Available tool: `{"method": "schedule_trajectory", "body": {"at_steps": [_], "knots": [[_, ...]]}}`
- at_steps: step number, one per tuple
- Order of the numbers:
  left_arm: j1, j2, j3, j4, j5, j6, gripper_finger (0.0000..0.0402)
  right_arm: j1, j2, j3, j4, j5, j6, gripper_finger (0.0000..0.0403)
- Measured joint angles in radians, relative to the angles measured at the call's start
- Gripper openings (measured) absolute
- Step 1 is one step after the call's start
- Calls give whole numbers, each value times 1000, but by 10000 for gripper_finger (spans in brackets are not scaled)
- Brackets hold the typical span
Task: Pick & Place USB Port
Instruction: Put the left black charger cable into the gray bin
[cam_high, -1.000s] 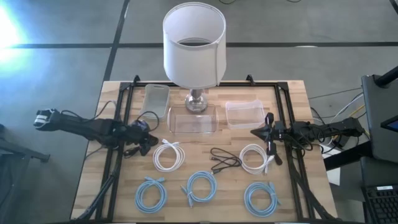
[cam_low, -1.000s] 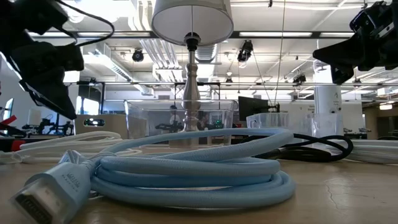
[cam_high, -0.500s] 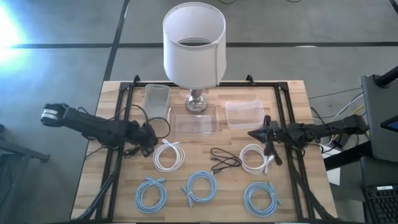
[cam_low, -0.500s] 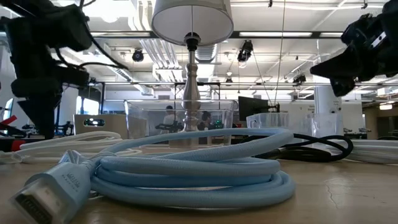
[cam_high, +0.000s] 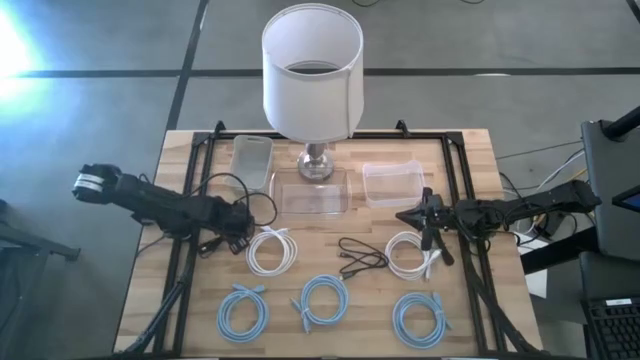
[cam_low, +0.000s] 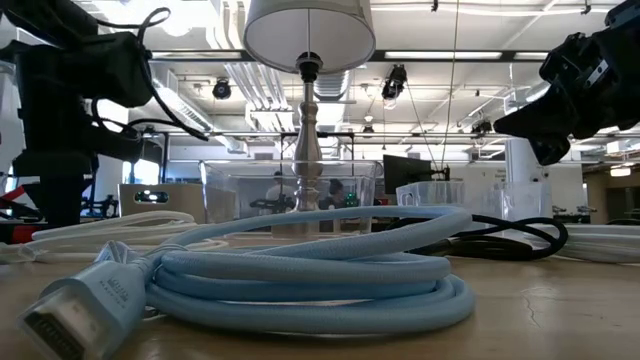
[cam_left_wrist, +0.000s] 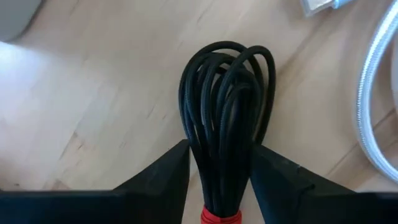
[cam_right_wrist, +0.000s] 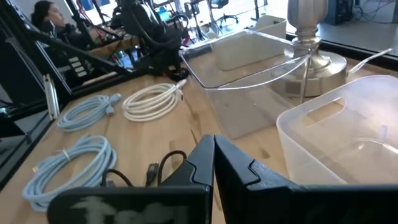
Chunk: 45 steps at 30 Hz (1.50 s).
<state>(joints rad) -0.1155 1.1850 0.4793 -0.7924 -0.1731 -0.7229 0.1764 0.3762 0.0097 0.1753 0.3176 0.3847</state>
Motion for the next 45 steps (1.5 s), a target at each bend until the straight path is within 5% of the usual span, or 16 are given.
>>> {"method": "schedule_trajectory", "body": {"at_steps": [8,22,32,35,38,45], "knots": [[0,0,6,76,16,41,26,0,0,0,0,0,-2,9],[-26,-59,283,-76,-135,88,27,-1,-1,0,0,-1,-1,9],[-41,-60,517,-181,-352,98,29,-1,12,0,0,-3,-3,8],[-35,-60,532,-230,-502,99,29,-1,12,0,1,-1,-3,8],[0,-60,532,-227,-644,87,29,-1,12,0,3,5,-17,8],[211,-44,531,-113,-665,73,30,0,12,0,72,50,-60,8]]}}
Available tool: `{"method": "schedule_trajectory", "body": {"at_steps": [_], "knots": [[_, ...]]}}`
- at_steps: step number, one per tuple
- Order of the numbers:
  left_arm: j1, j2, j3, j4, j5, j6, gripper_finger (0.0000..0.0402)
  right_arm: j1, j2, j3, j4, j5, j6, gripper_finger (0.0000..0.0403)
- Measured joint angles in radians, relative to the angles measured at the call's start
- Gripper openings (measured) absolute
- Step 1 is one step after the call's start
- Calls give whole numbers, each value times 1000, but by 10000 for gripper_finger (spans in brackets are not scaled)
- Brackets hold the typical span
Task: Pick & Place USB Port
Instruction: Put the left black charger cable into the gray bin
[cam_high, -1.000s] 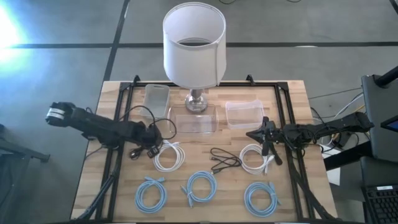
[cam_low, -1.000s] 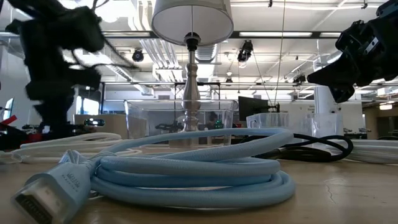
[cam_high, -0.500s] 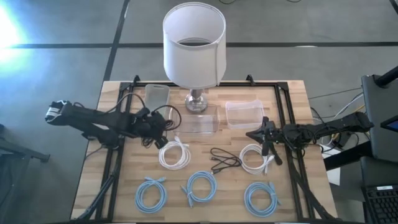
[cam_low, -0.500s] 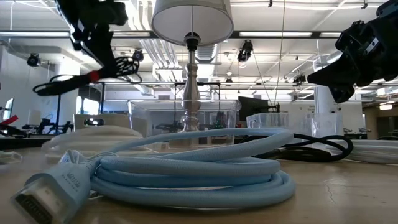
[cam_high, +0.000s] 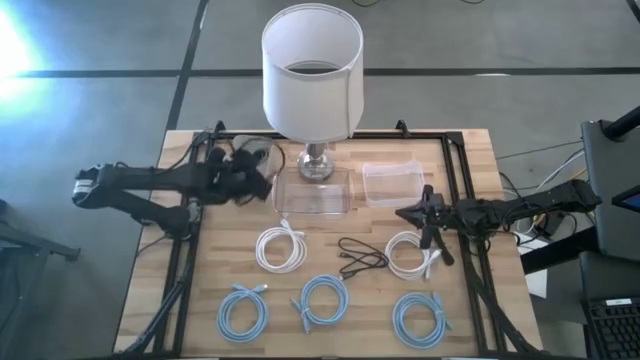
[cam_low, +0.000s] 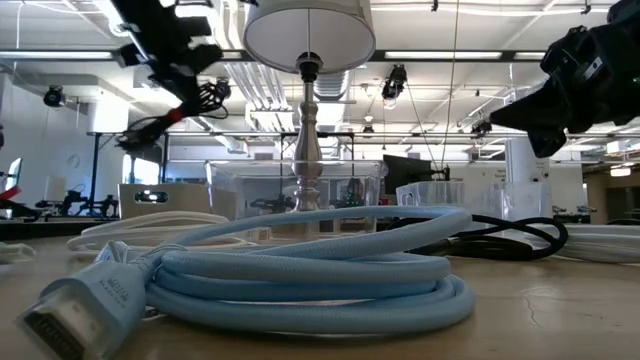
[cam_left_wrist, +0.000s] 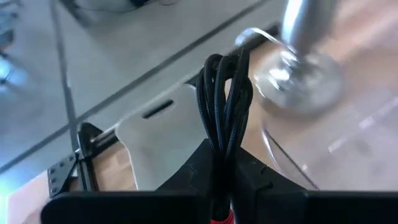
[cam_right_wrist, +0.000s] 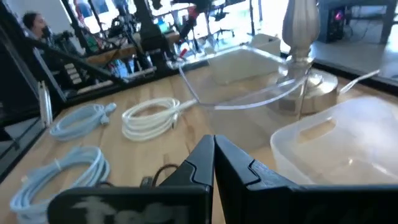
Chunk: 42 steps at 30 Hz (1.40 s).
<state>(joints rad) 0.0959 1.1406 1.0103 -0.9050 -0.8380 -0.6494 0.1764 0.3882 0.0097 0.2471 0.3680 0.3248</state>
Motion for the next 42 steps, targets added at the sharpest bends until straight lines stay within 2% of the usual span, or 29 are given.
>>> {"method": "schedule_trajectory", "body": {"at_steps": [3,7,14,17,31,42], "knots": [[117,24,0,94,3,128,30,0,0,0,32,42,1,9],[266,77,0,199,42,244,30,0,4,0,19,27,-9,9],[457,193,-1,199,190,238,30,0,47,0,32,-31,-15,9],[470,241,-3,179,230,211,30,0,58,0,50,-27,-19,9],[473,441,-3,183,208,227,35,0,66,0,82,-27,-18,9],[476,463,-3,182,212,284,135,0,68,0,80,-29,-49,9]]}}
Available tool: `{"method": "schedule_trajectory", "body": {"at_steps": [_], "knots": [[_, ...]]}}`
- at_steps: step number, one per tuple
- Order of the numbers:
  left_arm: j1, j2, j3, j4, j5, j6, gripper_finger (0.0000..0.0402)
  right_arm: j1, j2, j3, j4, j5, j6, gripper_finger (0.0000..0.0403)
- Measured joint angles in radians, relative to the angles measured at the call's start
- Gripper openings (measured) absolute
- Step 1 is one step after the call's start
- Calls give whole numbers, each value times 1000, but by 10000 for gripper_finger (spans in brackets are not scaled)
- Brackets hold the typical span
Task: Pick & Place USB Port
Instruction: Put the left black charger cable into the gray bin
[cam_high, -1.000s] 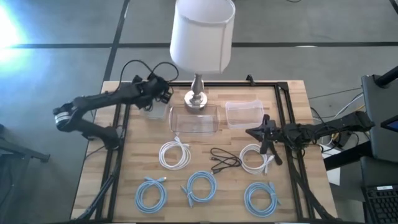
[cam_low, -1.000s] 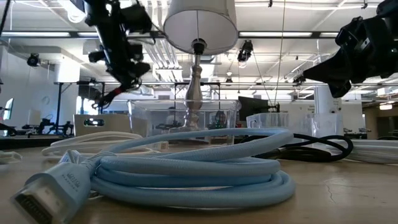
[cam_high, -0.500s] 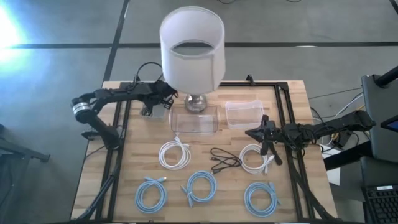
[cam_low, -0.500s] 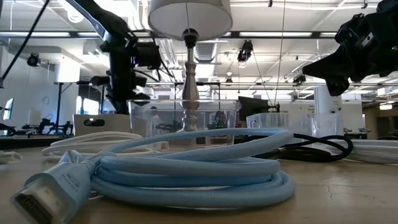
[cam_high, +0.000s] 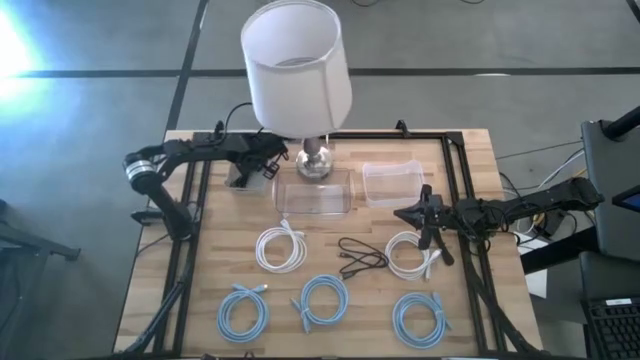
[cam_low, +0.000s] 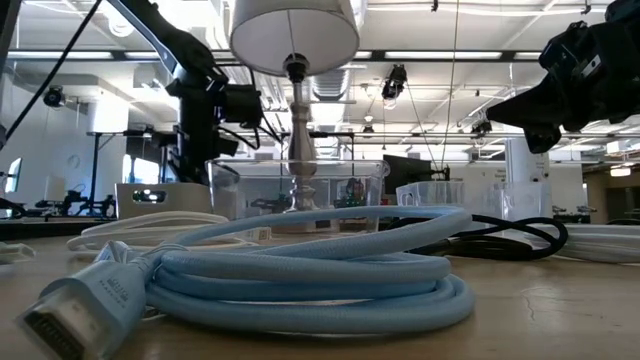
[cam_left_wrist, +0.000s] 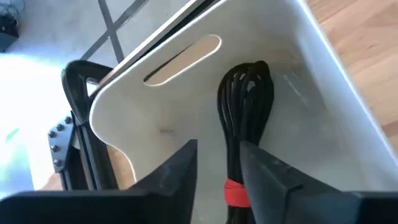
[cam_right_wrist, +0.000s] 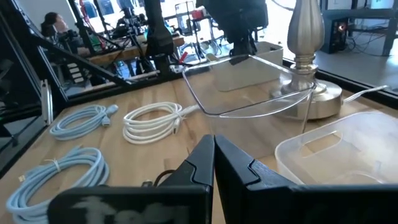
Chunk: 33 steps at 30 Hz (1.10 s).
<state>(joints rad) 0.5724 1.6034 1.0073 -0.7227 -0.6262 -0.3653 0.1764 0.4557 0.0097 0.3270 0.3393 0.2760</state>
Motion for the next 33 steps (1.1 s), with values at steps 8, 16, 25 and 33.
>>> {"method": "schedule_trajectory", "body": {"at_steps": [8,16,25,33], "knots": [[-32,-58,0,-40,7,18,161,-1,0,0,17,4,-74,9],[-149,-166,0,-118,15,-4,158,-1,0,0,134,8,-283,9],[-333,-276,0,-119,27,-77,149,0,7,0,154,-8,-257,9],[-557,-332,0,-68,52,-194,129,0,52,0,188,0,-234,9]]}}
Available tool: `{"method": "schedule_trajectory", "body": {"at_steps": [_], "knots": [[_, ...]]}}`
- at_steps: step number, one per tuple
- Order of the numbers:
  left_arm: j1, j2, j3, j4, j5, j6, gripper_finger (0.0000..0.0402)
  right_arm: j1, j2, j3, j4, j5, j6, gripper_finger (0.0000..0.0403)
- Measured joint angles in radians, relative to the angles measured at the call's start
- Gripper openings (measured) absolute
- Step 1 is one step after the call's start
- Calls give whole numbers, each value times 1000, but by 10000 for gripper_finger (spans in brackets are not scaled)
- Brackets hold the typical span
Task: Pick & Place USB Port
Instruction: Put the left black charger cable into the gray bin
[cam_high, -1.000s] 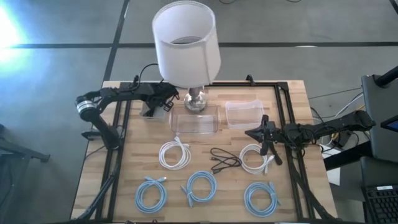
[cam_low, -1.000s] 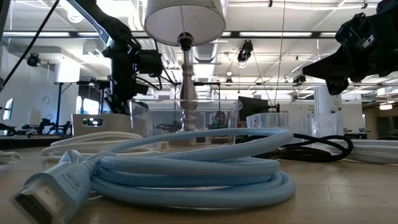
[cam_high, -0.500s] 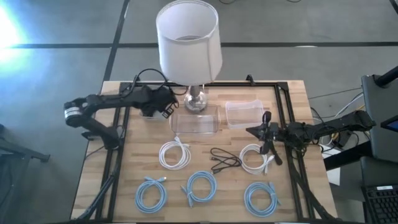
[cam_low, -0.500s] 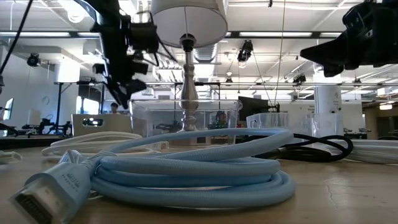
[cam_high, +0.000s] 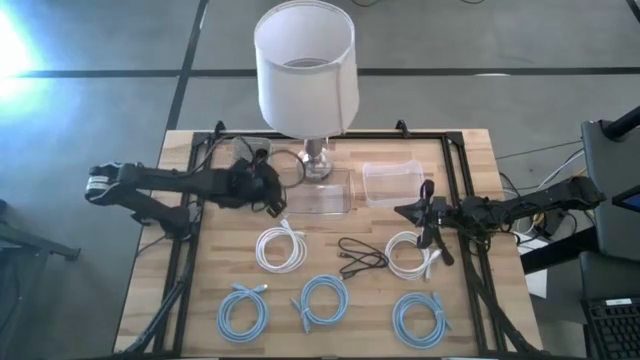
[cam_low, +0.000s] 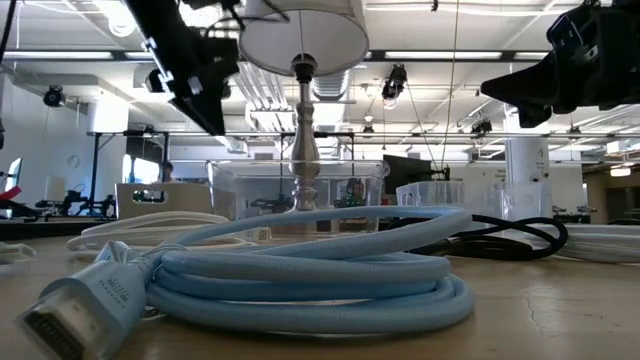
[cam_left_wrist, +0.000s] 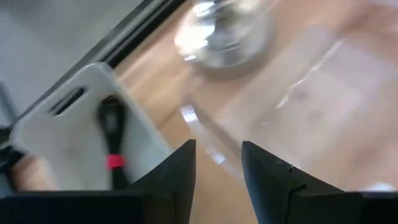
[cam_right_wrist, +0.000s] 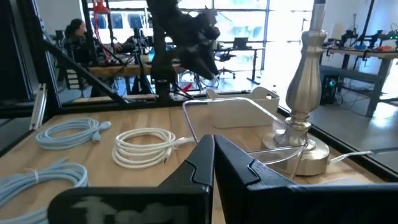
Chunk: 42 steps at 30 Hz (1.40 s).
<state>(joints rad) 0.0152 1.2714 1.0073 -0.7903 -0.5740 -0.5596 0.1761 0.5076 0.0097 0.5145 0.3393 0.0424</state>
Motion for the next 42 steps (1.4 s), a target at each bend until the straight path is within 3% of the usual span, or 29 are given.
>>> {"method": "schedule_trajectory", "body": {"at_steps": [7,13,16,19,27,34,42], "knots": [[-192,-2,0,80,3,-5,119,0,46,0,94,-17,-22,9],[-309,-6,0,76,-23,21,118,0,93,6,221,-168,-43,9],[-351,-28,0,74,-98,35,117,0,134,40,223,-191,-34,9],[-377,-69,-1,61,-146,53,119,0,205,90,216,-191,-63,9],[-407,-209,-123,63,-149,79,119,0,452,276,189,-183,-180,9],[-407,-342,-238,77,-151,-39,119,0,641,456,17,-136,-153,9],[-407,-384,-327,80,-150,-61,119,0,779,654,-253,-44,-70,9]]}}
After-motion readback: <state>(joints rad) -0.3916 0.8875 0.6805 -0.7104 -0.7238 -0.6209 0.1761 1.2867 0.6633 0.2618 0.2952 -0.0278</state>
